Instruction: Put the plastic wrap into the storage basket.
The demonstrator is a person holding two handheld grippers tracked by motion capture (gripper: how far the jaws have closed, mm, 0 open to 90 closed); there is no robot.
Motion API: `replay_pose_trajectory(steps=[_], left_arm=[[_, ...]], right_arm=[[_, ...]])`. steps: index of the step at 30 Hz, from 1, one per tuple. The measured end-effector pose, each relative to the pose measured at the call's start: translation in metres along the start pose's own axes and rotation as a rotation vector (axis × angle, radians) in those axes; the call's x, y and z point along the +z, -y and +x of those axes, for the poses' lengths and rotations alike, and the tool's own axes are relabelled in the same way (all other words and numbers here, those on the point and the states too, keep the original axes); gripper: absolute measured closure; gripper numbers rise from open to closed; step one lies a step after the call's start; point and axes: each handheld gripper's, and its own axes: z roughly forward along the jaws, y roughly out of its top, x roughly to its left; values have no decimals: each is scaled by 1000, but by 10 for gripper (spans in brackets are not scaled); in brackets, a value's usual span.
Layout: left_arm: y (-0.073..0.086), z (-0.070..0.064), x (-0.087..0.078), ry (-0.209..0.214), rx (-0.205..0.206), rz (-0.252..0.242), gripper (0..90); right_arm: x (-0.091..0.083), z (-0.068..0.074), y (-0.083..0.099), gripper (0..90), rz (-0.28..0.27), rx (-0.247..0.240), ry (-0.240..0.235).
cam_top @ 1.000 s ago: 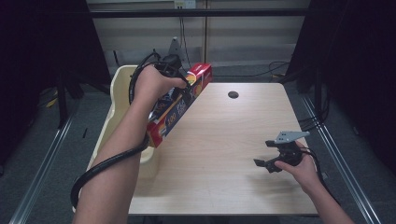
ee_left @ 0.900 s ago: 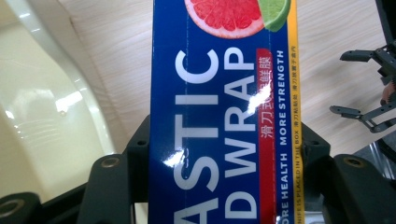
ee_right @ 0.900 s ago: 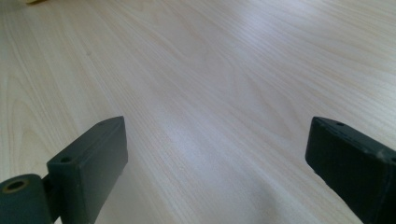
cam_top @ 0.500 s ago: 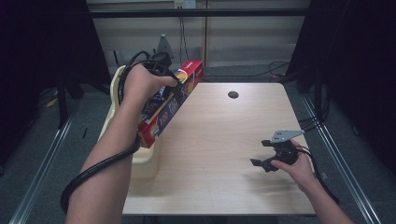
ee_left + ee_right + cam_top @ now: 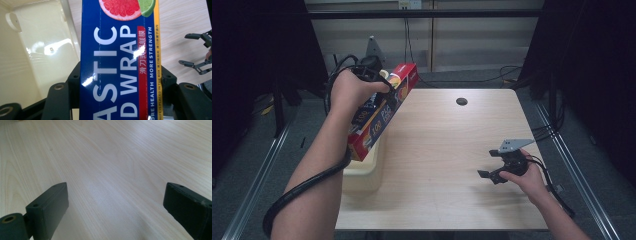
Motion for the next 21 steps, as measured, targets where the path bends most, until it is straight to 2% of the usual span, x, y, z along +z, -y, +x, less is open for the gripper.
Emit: replay_pose_trajectory(steps=[3,13,21], left_arm=[[3,3,-3,-6,-10,-16,410],[12,17,-12,-23,-34,-21,409],[17,28,-17,-32,-67,-31,409]], right_arm=[[1,0,0,61,-2,-5,-5],[1,1,-1,61,1,-9,-3],[1,2,-1,62,2,-7,1]])
